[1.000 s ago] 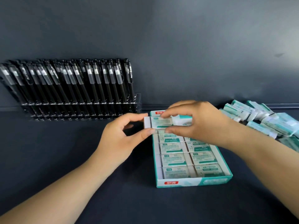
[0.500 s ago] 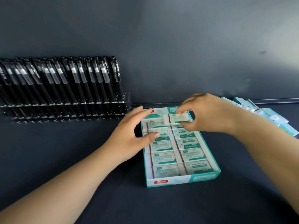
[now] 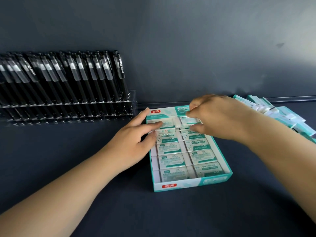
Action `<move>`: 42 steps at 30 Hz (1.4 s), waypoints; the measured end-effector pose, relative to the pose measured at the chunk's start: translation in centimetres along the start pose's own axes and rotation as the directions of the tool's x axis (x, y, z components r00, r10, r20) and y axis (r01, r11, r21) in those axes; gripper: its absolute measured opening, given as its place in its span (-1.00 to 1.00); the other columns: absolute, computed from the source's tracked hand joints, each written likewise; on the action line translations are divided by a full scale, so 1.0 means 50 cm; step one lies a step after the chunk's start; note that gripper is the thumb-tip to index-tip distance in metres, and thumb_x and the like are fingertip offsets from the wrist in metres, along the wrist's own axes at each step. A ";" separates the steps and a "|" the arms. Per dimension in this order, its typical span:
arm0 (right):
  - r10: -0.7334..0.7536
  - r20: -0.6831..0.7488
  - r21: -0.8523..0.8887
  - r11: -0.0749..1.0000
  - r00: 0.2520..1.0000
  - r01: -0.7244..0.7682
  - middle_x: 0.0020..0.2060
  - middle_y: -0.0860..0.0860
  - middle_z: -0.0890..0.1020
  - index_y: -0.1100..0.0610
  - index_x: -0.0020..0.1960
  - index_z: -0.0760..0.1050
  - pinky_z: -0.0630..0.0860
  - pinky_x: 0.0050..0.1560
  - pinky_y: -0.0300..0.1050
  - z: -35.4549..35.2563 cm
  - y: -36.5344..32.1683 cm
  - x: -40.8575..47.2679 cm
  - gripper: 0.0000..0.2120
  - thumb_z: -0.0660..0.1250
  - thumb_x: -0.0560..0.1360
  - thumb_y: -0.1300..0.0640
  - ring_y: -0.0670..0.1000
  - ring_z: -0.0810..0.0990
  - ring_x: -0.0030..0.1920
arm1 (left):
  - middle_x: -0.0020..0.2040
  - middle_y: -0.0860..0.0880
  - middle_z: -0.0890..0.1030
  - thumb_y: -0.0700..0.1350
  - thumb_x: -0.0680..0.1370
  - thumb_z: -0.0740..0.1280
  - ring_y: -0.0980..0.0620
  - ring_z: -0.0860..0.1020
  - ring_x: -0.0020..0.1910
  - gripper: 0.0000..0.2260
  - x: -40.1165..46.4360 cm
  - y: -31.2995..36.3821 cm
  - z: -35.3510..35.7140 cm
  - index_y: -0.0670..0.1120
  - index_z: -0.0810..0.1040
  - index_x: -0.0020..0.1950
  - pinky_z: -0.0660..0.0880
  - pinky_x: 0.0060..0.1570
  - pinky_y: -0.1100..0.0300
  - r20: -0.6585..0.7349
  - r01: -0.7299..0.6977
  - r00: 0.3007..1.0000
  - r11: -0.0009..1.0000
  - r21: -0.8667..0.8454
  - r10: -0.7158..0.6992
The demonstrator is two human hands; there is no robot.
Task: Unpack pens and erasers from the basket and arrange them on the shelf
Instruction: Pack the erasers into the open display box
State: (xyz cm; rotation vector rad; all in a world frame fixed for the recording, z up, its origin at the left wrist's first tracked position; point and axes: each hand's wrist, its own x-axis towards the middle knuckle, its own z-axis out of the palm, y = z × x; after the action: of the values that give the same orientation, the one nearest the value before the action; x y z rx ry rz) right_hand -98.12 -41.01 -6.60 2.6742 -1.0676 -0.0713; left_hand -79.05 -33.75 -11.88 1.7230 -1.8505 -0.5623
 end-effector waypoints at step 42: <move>0.469 0.012 0.558 0.729 0.883 -0.395 -0.07 -0.01 0.61 0.10 0.00 0.63 0.26 -0.08 -0.32 0.012 0.235 -0.221 -0.85 0.33 0.47 0.15 -0.05 0.49 -0.08 | -0.20 0.25 0.63 -0.05 0.53 0.28 0.28 0.54 -0.08 -0.84 0.036 0.223 -0.015 0.10 0.63 -0.18 0.37 -0.10 0.49 0.106 -0.166 0.979 0.981 -0.099 0.177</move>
State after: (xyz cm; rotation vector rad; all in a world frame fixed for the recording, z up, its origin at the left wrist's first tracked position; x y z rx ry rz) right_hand -114.10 -41.76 -4.70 2.7324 -1.8754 0.5828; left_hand -87.16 -34.45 -4.04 1.4833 -1.9988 -0.6750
